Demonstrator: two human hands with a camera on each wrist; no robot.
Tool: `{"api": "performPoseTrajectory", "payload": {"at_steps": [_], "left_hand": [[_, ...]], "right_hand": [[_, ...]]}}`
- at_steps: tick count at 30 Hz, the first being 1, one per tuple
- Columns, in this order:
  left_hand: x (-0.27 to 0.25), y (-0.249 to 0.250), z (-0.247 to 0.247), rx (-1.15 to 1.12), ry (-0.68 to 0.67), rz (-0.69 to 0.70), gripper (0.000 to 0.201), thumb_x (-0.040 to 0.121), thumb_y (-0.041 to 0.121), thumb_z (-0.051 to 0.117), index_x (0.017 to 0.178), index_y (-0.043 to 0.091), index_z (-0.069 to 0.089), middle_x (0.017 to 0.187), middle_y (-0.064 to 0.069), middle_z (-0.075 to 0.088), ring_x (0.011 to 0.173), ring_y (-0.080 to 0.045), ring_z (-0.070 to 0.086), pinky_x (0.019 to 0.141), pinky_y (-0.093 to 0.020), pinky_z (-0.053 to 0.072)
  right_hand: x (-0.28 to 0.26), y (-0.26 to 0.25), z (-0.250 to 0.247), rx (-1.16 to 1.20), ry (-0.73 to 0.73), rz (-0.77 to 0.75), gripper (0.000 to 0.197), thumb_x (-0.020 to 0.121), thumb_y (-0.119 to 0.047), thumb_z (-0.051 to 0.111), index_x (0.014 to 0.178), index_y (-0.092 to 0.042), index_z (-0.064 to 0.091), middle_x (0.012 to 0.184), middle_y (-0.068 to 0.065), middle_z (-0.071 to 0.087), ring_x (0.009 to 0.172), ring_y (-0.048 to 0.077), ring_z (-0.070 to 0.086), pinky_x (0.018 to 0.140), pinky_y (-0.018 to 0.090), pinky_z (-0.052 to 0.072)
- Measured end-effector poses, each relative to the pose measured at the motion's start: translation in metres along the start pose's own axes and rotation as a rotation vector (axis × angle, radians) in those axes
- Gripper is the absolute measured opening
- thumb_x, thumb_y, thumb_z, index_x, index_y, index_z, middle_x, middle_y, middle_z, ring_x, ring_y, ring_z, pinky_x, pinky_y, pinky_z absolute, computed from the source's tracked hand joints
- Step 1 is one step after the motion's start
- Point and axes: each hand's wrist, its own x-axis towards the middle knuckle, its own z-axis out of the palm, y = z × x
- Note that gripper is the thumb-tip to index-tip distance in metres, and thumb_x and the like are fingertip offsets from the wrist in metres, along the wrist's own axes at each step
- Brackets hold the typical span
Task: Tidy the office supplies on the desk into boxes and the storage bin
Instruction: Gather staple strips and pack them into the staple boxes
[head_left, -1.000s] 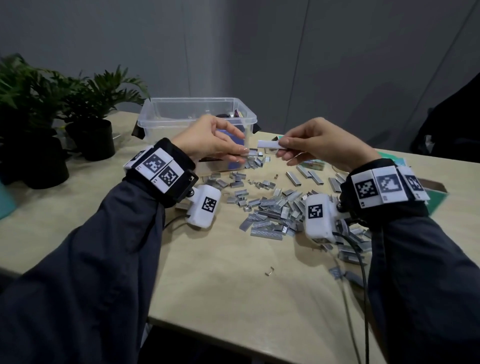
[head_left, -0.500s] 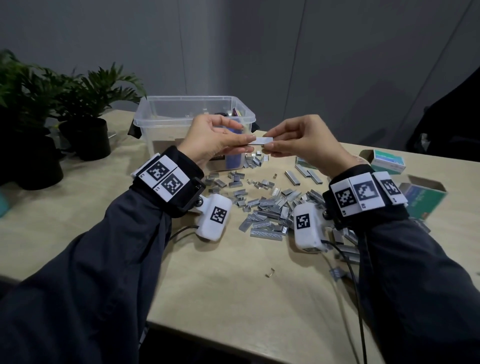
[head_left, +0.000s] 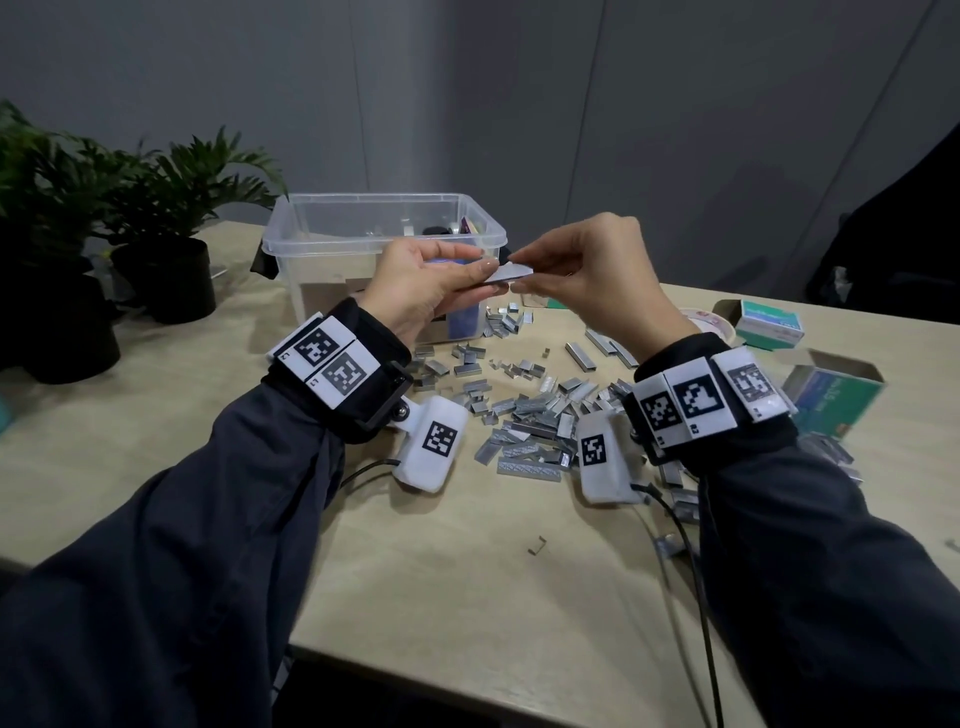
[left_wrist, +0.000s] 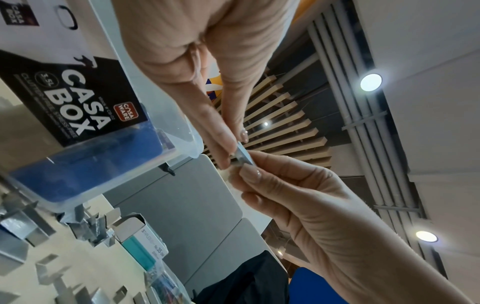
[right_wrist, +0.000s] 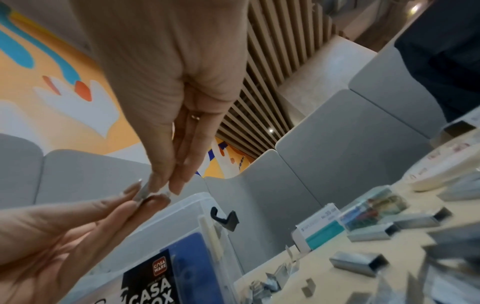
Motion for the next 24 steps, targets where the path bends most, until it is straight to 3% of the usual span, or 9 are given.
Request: {"api": "performPoseTrajectory", "payload": {"at_steps": [4, 10, 15, 20, 24], "left_hand": [[0.001, -0.001, 0.000, 0.008, -0.010, 0.005, 0.019, 0.084, 0.000, 0.067, 0.102, -0.005, 0.065, 0.095, -0.021, 0.071, 0.081, -0.025, 0.074, 0.068, -0.021, 0.059], [0.000, -0.001, -0.003, -0.002, 0.041, 0.036, 0.014, 0.079, -0.009, 0.069, 0.092, -0.006, 0.065, 0.087, -0.023, 0.071, 0.079, -0.031, 0.073, 0.067, -0.023, 0.060], [-0.001, 0.000, -0.003, 0.012, 0.022, 0.045, 0.013, 0.080, -0.010, 0.068, 0.092, -0.007, 0.063, 0.088, -0.025, 0.070, 0.077, -0.030, 0.073, 0.069, -0.026, 0.060], [-0.001, 0.001, -0.001, 0.172, 0.012, 0.116, 0.021, 0.081, -0.001, 0.073, 0.099, -0.006, 0.062, 0.090, -0.023, 0.072, 0.079, -0.029, 0.073, 0.072, -0.033, 0.061], [0.008, 0.003, -0.009, 0.366, 0.087, 0.247, 0.006, 0.083, 0.011, 0.074, 0.083, 0.013, 0.069, 0.089, -0.011, 0.072, 0.079, -0.024, 0.071, 0.067, -0.038, 0.060]], "right_hand": [[0.001, 0.001, 0.000, -0.113, 0.007, -0.046, 0.022, 0.080, -0.019, 0.080, 0.100, -0.011, 0.078, 0.088, -0.001, 0.073, 0.073, 0.009, 0.068, 0.071, 0.013, 0.052], [0.002, 0.004, 0.002, -0.200, 0.071, -0.111, 0.021, 0.085, -0.011, 0.074, 0.105, -0.007, 0.076, 0.094, 0.009, 0.076, 0.082, 0.020, 0.072, 0.082, 0.035, 0.057], [0.005, 0.004, -0.001, -0.304, 0.044, -0.186, 0.018, 0.084, -0.013, 0.074, 0.102, -0.011, 0.078, 0.087, 0.007, 0.073, 0.077, 0.022, 0.066, 0.075, 0.043, 0.055], [0.010, 0.006, -0.013, -0.313, -0.005, -0.052, 0.018, 0.085, -0.013, 0.075, 0.102, -0.011, 0.077, 0.093, 0.004, 0.074, 0.077, 0.010, 0.064, 0.081, 0.024, 0.054], [0.028, 0.024, -0.021, -0.332, 0.024, 0.154, 0.014, 0.083, -0.012, 0.076, 0.097, -0.012, 0.079, 0.094, 0.004, 0.076, 0.088, 0.016, 0.069, 0.088, 0.036, 0.056]]}}
